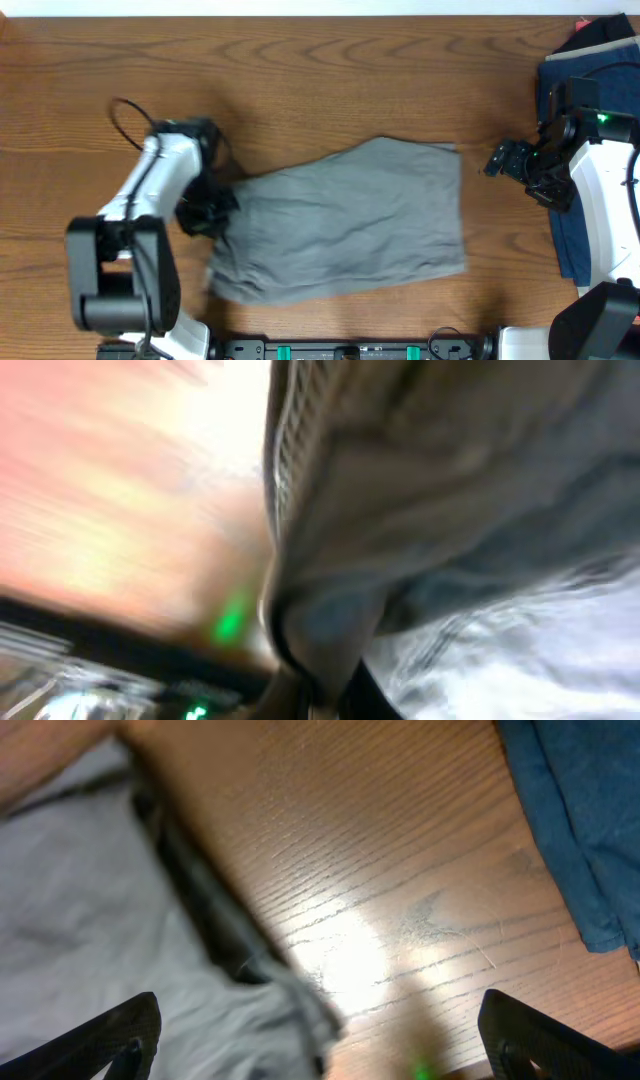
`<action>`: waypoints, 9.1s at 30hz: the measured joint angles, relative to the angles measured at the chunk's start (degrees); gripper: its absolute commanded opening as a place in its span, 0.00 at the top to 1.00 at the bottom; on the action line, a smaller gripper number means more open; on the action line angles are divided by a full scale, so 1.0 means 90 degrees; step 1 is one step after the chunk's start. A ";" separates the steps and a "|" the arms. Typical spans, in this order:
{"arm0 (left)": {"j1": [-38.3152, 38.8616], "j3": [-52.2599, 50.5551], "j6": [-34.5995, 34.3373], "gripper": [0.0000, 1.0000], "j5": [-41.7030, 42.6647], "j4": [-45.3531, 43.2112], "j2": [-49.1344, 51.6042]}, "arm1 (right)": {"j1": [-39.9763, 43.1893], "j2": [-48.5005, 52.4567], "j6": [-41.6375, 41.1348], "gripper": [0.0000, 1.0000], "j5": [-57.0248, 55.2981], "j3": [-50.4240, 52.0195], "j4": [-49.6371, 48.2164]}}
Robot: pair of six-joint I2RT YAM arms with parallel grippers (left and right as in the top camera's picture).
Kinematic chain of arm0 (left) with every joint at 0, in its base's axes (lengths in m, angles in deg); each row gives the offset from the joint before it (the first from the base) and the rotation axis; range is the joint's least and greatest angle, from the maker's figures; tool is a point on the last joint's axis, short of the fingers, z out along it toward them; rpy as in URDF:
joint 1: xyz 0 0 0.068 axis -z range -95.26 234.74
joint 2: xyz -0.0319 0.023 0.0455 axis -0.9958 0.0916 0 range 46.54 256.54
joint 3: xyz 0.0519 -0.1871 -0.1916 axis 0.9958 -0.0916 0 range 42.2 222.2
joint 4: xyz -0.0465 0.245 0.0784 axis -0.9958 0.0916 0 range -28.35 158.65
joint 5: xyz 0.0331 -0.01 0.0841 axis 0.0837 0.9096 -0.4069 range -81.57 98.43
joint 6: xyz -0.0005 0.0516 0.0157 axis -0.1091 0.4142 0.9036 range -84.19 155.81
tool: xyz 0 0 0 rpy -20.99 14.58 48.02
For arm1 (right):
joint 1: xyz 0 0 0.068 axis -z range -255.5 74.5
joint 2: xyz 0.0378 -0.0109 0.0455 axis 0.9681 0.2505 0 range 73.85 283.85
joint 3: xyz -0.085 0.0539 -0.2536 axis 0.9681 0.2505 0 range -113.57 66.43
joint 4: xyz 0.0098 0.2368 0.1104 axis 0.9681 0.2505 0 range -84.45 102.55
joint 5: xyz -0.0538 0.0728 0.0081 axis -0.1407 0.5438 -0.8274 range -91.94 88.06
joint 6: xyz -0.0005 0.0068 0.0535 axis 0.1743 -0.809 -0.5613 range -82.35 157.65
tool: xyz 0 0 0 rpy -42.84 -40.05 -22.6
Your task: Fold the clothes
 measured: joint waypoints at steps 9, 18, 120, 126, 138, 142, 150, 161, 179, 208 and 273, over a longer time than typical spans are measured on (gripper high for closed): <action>-0.0051 0.2297 0.0228 0.94 -0.0580 0.1523 -0.1149 | 0.0000 0.0000 0.0000 0.01 0.0000 0.0002 0.0005; 0.0891 0.3070 0.0403 0.94 -0.0668 0.2181 -0.1943 | 0.0000 0.0000 0.0000 0.01 0.0000 0.0002 0.0005; 0.5299 0.4175 -0.1768 0.94 -0.1377 -0.0112 0.1360 | 0.0000 0.0000 0.0000 0.01 0.0000 0.0002 -0.0015; 0.5365 0.4175 -0.1770 0.94 -0.1270 -0.0192 0.1564 | 0.0000 0.0000 0.0000 0.01 0.0000 0.0002 -0.0012; 0.5527 0.4175 -0.1756 0.70 -0.0738 -0.0316 0.1943 | 0.0000 0.0000 0.0000 0.01 0.0000 0.0002 -0.0012; 0.5583 0.4175 -0.1768 0.70 -0.0617 -0.0325 0.1943 | 0.0000 0.0000 0.0000 0.01 0.0000 0.0002 -0.0015; 0.5586 0.4175 -0.1579 0.70 -0.0532 -0.0204 0.1940 | 0.0000 0.0000 0.0000 0.01 0.0000 0.0002 -0.0015; 0.4651 0.4172 -0.1285 0.66 -0.0515 -0.0976 0.1761 | 0.0000 0.0000 0.0000 0.01 0.0000 0.0002 -0.0012; 0.4529 0.3427 -0.1270 0.60 -0.0053 -0.3813 0.2778 | 0.0000 0.0000 0.0000 0.01 0.0000 0.0002 -0.0015; 0.4595 0.3254 -0.1054 0.38 0.0471 -0.1093 0.0680 | 0.0000 0.0000 0.0000 0.01 0.0000 0.0005 -0.0015; 0.0682 0.1836 0.2538 0.02 0.3368 -0.0913 0.1965 | 0.0000 0.0000 0.0000 0.01 0.0000 0.0005 -0.0015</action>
